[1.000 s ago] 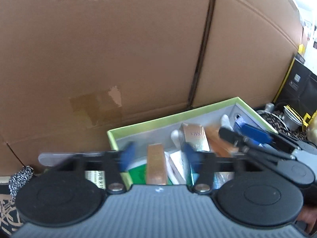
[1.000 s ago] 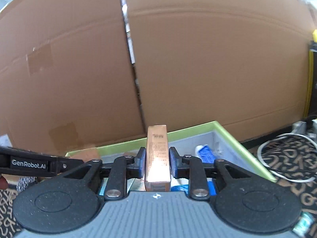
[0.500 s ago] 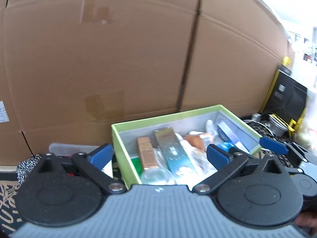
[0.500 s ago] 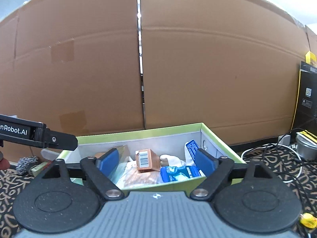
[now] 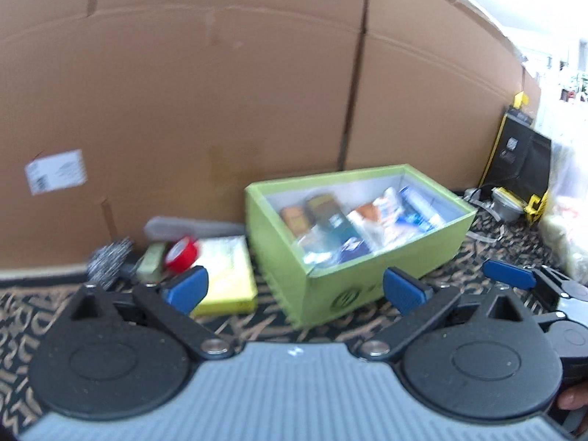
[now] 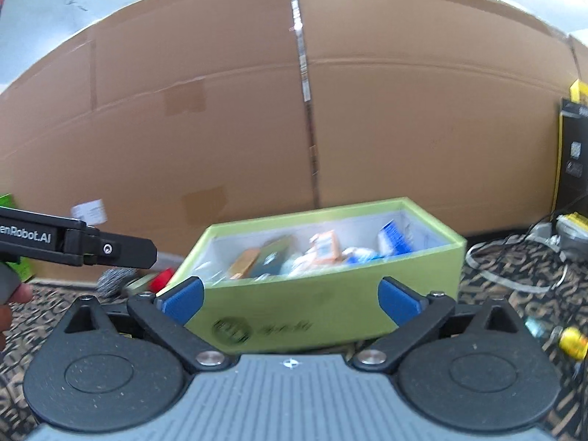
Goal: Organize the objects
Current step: 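Withdraw both tools up from the lime-green box toward the mat, then grasp the steel wool with the left tool while the right tool grasps the yellow medicine box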
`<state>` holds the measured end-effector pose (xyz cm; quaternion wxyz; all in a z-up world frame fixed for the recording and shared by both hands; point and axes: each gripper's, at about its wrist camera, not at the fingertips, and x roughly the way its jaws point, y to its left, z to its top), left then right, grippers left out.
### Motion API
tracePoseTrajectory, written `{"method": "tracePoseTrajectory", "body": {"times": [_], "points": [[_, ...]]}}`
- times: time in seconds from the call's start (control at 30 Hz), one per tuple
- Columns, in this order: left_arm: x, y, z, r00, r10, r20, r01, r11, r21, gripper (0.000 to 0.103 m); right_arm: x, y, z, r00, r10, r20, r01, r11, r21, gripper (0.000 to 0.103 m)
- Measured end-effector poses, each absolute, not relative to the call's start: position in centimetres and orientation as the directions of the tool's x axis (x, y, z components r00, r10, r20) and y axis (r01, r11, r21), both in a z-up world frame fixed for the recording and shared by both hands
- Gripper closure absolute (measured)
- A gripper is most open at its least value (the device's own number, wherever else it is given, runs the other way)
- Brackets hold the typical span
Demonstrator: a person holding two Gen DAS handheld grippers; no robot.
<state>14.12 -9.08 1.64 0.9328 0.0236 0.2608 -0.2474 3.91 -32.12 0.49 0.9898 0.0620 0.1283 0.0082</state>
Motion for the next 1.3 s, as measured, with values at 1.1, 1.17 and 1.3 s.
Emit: {"method": "tracePoseTrajectory", "body": {"times": [1.1, 1.17, 1.3], "points": [[20.6, 5.6, -2.5, 0.726, -0.243, -0.643, 0.15, 0.969, -0.197, 0.0, 10.3, -13.5, -2.4, 0.871, 0.152, -0.467, -0.143, 0.988, 0.055, 0.004], [22.2, 5.7, -2.5, 0.742, -0.239, -0.626, 0.146, 0.969, -0.197, 0.0, 12.0, -13.0, -2.4, 0.87, 0.119, -0.477, -0.105, 0.993, 0.057, 0.011], [25.3, 5.1, -2.8, 0.775, -0.223, -0.592, 0.165, 0.975, -0.15, 0.0, 15.0, -12.5, -2.8, 0.865, 0.048, -0.5, -0.009, 0.997, 0.08, 0.016]]}}
